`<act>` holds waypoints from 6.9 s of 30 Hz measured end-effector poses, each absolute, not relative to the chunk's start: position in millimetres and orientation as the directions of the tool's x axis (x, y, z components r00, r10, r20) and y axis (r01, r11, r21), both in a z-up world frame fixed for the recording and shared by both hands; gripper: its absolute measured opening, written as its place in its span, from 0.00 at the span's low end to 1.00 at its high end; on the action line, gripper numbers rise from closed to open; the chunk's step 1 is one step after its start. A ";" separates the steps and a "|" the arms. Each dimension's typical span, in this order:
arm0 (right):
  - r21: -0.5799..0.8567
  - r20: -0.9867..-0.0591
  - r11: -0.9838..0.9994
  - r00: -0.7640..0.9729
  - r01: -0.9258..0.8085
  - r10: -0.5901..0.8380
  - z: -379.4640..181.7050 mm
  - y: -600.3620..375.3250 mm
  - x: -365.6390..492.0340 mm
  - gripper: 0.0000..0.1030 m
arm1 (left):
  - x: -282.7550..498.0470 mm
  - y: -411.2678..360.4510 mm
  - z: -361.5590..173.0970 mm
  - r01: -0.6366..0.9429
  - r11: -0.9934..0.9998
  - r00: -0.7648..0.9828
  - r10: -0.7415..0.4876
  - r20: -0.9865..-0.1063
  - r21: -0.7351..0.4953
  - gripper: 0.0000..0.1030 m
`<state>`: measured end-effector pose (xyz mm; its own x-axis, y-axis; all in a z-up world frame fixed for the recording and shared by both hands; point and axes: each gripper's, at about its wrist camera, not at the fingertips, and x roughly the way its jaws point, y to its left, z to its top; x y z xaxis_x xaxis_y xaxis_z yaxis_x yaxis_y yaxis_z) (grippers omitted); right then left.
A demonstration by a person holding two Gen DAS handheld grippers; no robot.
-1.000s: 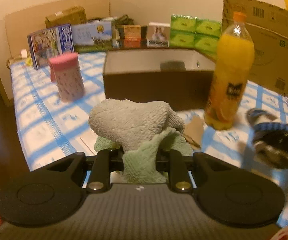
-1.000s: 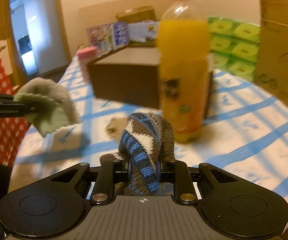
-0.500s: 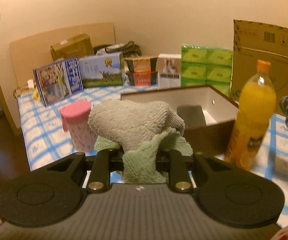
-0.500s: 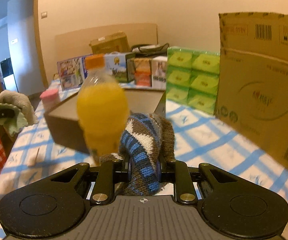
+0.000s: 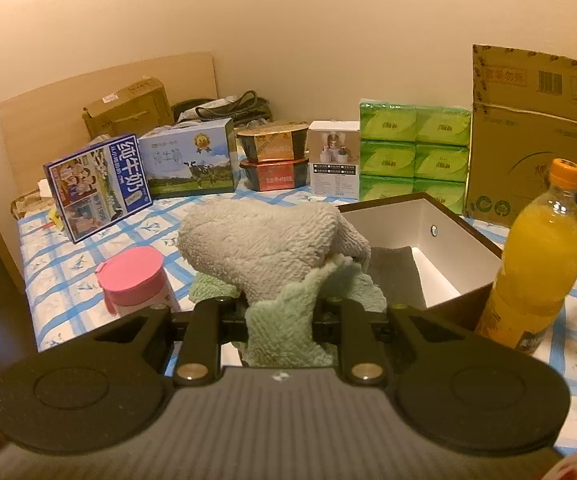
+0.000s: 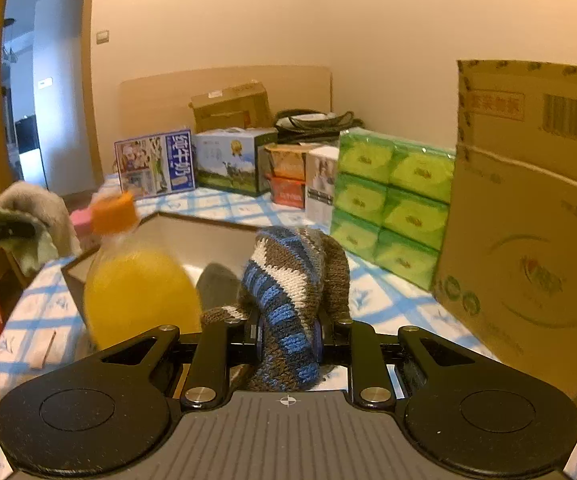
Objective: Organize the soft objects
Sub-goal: 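Carry the towel and sock toward the brown box with both tools, then lower the towel and sock into the brown box and open both tools, then withdraw both tools from the box toward the beige stocking and white packet, then grasp the beige stocking with the right tool while the left tool grasps the white paper packet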
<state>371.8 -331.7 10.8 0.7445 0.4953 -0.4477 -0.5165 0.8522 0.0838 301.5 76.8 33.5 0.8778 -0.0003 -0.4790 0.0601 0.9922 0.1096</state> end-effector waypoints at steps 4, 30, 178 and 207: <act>0.097 -0.432 0.831 0.729 -0.548 0.531 16.9 -327.6 397.3 0.21 | 322.3 77.7 31.1 0.066 0.993 0.865 -0.005 -0.502 0.103 0.19; 0.203 -0.498 0.670 0.514 -0.714 0.698 -29.5 -260.1 528.8 0.22 | 430.9 83.9 -10.4 0.096 0.994 0.762 -0.039 -0.646 0.053 0.19; 0.301 -0.610 0.873 0.626 -0.384 0.486 -82.4 -142.0 214.3 0.79 | 143.1 107.8 -52.5 -0.152 0.983 0.693 0.028 -0.721 -0.107 0.64; 0.254 -0.666 0.951 0.680 -0.179 0.306 -145.0 -88.9 320.6 0.79 | 245.3 115.7 -113.1 -0.198 0.980 0.669 0.120 -0.734 -0.020 0.64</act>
